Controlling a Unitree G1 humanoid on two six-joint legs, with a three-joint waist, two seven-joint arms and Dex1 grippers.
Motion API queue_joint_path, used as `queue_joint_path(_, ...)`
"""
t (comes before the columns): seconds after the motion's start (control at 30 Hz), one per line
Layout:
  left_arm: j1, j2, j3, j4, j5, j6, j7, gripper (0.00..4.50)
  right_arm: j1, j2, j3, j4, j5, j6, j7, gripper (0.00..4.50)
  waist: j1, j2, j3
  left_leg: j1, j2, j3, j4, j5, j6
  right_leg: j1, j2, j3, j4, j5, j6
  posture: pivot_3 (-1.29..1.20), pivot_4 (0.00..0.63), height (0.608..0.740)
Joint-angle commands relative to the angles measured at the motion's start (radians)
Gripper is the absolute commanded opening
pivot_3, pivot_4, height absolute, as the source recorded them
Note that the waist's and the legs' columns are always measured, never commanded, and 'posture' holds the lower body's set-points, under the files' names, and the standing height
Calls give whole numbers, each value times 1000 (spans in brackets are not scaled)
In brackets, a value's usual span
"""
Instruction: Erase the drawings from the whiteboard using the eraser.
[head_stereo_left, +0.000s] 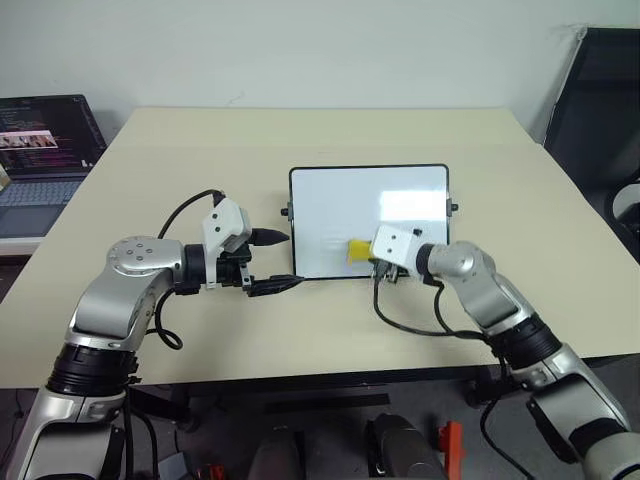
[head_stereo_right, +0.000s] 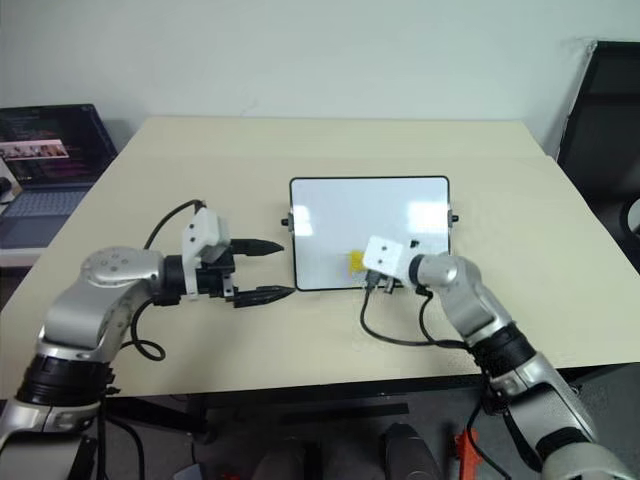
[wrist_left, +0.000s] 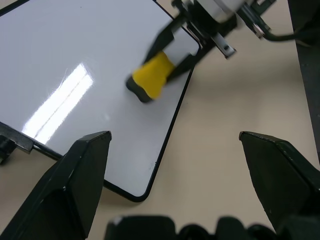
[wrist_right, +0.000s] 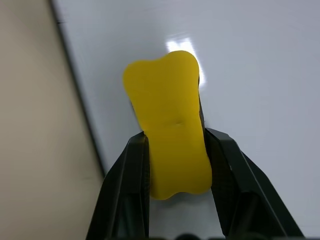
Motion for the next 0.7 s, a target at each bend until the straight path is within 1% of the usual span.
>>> queue_joint_path(0.03, -20, 8, 13, -10, 3, -18, -5, 4500, -3, -20, -37, 41, -46, 26, -58, 1248, 1, 0, 0, 0, 0, 0, 0, 0, 0, 0, 0, 0, 0, 0, 0, 0, 150, 740)
queue_joint_path(0.1, -26, 4, 11, -10, 1, -18, -5, 4500, 7, -29, -62, 13, -33, 36, -52, 1248, 5, 0, 0, -2, 0, 0, 0, 0, 0, -1, 0, 0, -1, 0, 0, 0, 150, 740)
queue_joint_path(0.2, -43, -23, -8, -13, -13, -18, -20, 4500, 41, -46, -198, -157, 162, 65, 74, 1247, 17, 1, 1, -5, 0, 0, 0, 0, 0, -3, 0, -1, -1, 2, 3, 0, 150, 740)
queue_joint_path(0.23, -51, -43, -22, -22, -23, -13, -27, 4500, 52, -60, -274, -240, 261, 134, 127, 1246, 21, 3, 2, -7, 0, -1, 0, 0, 0, -4, 0, -1, -2, 3, 5, 0, 150, 740)
queue_joint_path(0.3, -69, -89, -50, -40, -36, -7, -33, 4500, 63, -105, -419, -357, 414, 267, 186, 1246, 30, 7, 5, -10, -1, -1, 0, 0, 0, -6, -1, -2, -3, 2, 7, 0, 150, 740)
queue_joint_path(0.37, -96, -154, -83, -44, -40, -9, -23, 4500, 60, -168, -565, -384, 496, 360, 184, 1246, 40, 7, 5, -11, -2, -1, 0, -1, -1, -6, -2, -2, -3, 2, 6, 0, 150, 740)
queue_joint_path(0.4, -104, -172, -92, -43, -39, -10, -21, 4500, 61, -190, -601, -386, 515, 385, 175, 1246, 47, 7, 5, -12, -2, -1, 0, -2, -2, -6, -2, -2, -4, 2, 5, 0, 150, 740)
queue_joint_path(0.5, -142, -254, -144, -9, -5, -45, -3, 4500, 87, -301, -708, -261, 481, 441, 93, 1246, 48, 7, 5, -12, -2, -1, -1, -3, -3, -5, -3, -3, -7, 2, 4, 0, 150, 740)
queue_joint_path(0.6, -174, -327, -182, 31, 25, -77, 18, 4500, 96, -360, -772, -104, 465, 511, 5, 1246, 44, 7, 5, -11, -2, 0, -2, -3, -3, -5, -3, -2, -8, 1, 4, 0, 150, 740)
queue_joint_path(0.63, -183, -348, -190, 44, 34, -85, 29, 4500, 101, -375, -781, -56, 456, 527, -17, 1246, 42, 7, 5, -11, -2, 1, -3, -3, -3, -5, -3, -2, -8, 1, 4, 0, 150, 740)
queue_joint_path(0.7, -190, -373, -207, 57, 46, -102, 23, 4500, 130, -415, -748, 21, 413, 519, -53, 1246, 39, 7, 5, -11, -2, 1, -3, -3, -3, -5, -3, -1, -8, 1, 4, 0, 150, 740)
